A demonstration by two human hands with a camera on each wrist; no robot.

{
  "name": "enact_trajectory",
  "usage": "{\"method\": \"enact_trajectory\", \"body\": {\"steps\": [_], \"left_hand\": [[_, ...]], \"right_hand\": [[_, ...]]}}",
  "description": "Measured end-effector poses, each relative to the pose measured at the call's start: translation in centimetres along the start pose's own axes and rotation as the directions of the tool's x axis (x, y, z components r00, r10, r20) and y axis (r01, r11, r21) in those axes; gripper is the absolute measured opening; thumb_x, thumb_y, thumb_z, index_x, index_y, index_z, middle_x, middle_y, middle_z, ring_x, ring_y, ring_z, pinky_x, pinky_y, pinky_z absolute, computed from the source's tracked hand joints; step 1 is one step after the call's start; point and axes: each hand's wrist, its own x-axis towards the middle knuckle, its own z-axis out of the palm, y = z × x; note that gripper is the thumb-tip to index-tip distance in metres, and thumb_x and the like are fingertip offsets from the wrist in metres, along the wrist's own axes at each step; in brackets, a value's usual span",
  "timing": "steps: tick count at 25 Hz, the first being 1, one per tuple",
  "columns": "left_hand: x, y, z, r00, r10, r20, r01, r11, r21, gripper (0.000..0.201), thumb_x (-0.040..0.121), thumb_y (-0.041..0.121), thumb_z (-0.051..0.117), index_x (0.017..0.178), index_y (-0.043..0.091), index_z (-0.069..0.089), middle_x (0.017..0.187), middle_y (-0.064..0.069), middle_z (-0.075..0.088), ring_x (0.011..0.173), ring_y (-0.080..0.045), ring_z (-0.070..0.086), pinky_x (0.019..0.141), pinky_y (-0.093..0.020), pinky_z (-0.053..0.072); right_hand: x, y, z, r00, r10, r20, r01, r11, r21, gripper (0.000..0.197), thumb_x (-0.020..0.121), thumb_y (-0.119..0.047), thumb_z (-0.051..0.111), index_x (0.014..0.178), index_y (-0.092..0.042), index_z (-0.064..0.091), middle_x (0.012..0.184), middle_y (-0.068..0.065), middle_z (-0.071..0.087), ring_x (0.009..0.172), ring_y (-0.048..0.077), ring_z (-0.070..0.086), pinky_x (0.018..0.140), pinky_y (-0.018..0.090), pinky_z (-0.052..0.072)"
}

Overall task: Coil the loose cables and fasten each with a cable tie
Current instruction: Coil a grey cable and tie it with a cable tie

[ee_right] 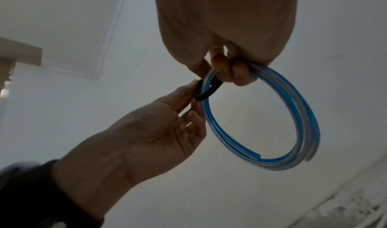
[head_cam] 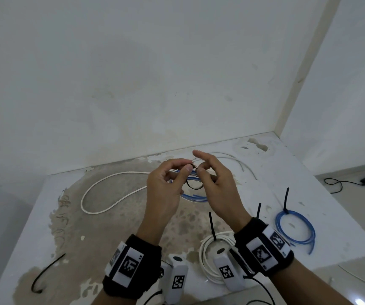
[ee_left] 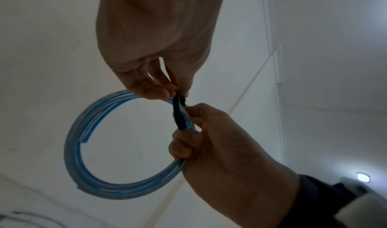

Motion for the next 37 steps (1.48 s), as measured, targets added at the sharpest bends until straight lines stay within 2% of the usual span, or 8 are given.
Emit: {"method": "enact_trajectory", "body": {"steps": [4,10,13,18,25,30,33,37], "left_hand": [[0.3,0.6,0.0,0.994,-0.01,0.105,0.008,1.0,0.014,0.011,0.09,0.013,0.067,0.097,0.015,0.074,0.085,0.0,0.073,0.061,0.001,0.059,0.053,-0.018,0.047],[0.7,0.9,-0.8,0.987,0.026,0.161,-0.039,0.996,0.076,0.015,0.091,0.013,0.064,0.097,0.019,0.076,0.082,0.008,0.075,0.066,-0.001,0.061,0.06,-0.016,0.045],[1.1,1.5,-1.2,0.979,0.097,0.177,-0.119,0.986,0.116,0.014,0.09,0.012,0.066,0.093,0.022,0.076,0.081,0.01,0.075,0.069,-0.006,0.062,0.062,-0.017,0.046],[1.6,2.4,-1.3,0.958,0.216,0.191,-0.253,0.947,0.2,0.012,0.088,0.011,0.068,0.09,0.021,0.074,0.088,0.009,0.069,0.074,-0.006,0.061,0.069,-0.019,0.046],[2.5,6.4,-1.9,0.882,0.445,0.154,-0.471,0.83,0.299,0.015,0.091,0.015,0.064,0.089,0.03,0.066,0.092,0.011,0.061,0.068,-0.012,0.054,0.058,-0.018,0.04],[2.1,5.5,-0.6,0.928,0.339,0.158,-0.365,0.913,0.185,0.013,0.094,0.016,0.06,0.091,0.029,0.063,0.099,0.004,0.066,0.087,-0.014,0.067,0.069,-0.031,0.052],[2.2,5.4,-0.3,0.954,0.24,0.18,-0.249,0.968,0.03,0.009,0.097,0.011,0.055,0.095,0.016,0.062,0.09,0.0,0.069,0.081,-0.017,0.073,0.072,-0.029,0.055],[1.4,5.8,0.7,0.954,0.271,0.127,-0.269,0.963,-0.033,0.009,0.098,0.006,0.052,0.097,0.008,0.06,0.086,-0.003,0.067,0.076,-0.015,0.073,0.067,-0.021,0.055]], "right_hand": [[-0.1,-0.3,-0.6,1.0,-0.006,0.004,0.005,0.993,0.122,0.029,0.099,-0.006,0.055,0.12,-0.026,0.056,0.089,0.005,0.058,0.089,0.038,0.062,0.077,0.044,0.052],[-0.5,-0.7,-1.0,0.997,0.019,0.078,-0.031,0.989,0.146,0.018,0.102,-0.004,0.051,0.114,-0.013,0.061,0.086,-0.002,0.06,0.073,0.001,0.066,0.067,0.014,0.046],[-0.2,-1.2,-1.0,0.996,0.042,0.082,-0.058,0.979,0.194,0.019,0.102,-0.004,0.049,0.109,-0.007,0.067,0.083,-0.006,0.068,0.071,0.0,0.065,0.065,0.013,0.046],[0.4,-1.8,-1.2,0.989,0.051,0.139,-0.089,0.956,0.279,0.015,0.102,-0.013,0.054,0.104,-0.01,0.069,0.071,-0.014,0.065,0.054,0.008,0.038,0.052,0.019,0.034],[0.9,-0.3,-1.1,0.961,0.135,0.243,-0.203,0.938,0.282,0.018,0.103,-0.015,0.052,0.104,-0.007,0.068,0.067,-0.011,0.062,0.051,0.013,0.03,0.051,0.027,0.027],[0.9,-0.5,-1.6,0.965,0.138,0.225,-0.193,0.949,0.247,0.018,0.103,-0.012,0.051,0.108,-0.008,0.068,0.062,-0.016,0.061,0.053,0.018,0.024,0.053,0.034,0.02],[0.2,-0.6,-1.5,0.97,0.107,0.218,-0.149,0.97,0.189,0.017,0.103,-0.008,0.051,0.106,-0.005,0.067,0.067,-0.016,0.063,0.049,0.01,0.035,0.05,0.026,0.026],[0.3,-0.6,-2.2,0.985,0.021,0.169,-0.042,0.992,0.121,0.015,0.1,-0.001,0.053,0.103,0.001,0.067,0.083,0.0,0.066,0.05,-0.002,0.053,0.052,0.01,0.037]]}}
